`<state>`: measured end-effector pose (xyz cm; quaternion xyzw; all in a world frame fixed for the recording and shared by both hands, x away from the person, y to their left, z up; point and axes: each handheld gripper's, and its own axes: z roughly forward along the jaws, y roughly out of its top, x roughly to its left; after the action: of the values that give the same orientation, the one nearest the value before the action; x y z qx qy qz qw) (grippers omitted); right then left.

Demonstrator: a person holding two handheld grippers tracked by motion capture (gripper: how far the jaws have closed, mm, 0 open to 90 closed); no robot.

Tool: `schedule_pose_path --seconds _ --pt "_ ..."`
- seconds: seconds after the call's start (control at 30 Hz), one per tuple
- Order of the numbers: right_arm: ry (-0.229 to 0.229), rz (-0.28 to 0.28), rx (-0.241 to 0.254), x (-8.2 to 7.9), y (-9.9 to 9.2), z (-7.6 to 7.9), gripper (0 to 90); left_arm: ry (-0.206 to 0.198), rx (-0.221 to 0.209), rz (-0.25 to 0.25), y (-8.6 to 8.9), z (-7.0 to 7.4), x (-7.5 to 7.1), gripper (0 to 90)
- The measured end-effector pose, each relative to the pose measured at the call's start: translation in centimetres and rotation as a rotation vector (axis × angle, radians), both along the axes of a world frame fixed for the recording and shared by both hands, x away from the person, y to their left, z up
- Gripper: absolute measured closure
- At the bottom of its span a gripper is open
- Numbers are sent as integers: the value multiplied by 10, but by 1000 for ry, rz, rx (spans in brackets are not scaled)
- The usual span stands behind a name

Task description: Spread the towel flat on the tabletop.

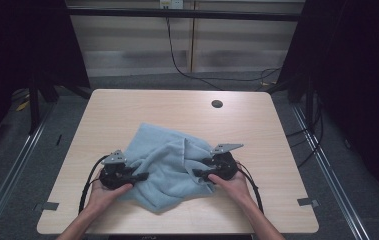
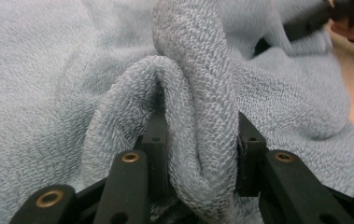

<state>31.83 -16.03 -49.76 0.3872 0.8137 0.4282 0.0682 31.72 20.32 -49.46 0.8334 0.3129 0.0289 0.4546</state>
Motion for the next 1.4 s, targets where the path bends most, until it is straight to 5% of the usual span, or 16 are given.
schedule_pose_path --seconds 0.07,0.13,0.17,0.4,0.57,0.77,0.93,1.0,1.1,1.23,1.4 --pt "31 -16 8 5 -1 -10 474 -7 12 -6 1 0 1 647" --pt "34 -4 -21 3 -1 -8 714 -44 25 13 2 1 -1 642" --pt "36 0 -26 1 1 -7 748 -40 18 14 3 0 -2 637" --pt "37 25 -45 -16 9 -6 814 -17 -23 -21 18 7 -16 573" --pt "67 58 -41 -30 7 -2 823 -70 -55 -48 15 28 -29 431" --pt "51 72 -31 -39 0 -1 824 -119 -95 -47 -12 54 -9 376" --pt "43 64 -21 -39 0 -2 823 -48 -80 -58 -52 43 29 316" --pt "44 61 -19 -39 0 -3 821 -39 -31 -76 -68 34 34 303" --pt "37 56 -16 -38 -1 -3 819 44 -4 -128 -77 20 38 341" --pt "32 49 -16 -38 -2 -4 819 17 -34 -163 -73 15 34 748" --pt "37 17 -18 -37 -4 1 822 4 -89 -142 -60 27 31 806"
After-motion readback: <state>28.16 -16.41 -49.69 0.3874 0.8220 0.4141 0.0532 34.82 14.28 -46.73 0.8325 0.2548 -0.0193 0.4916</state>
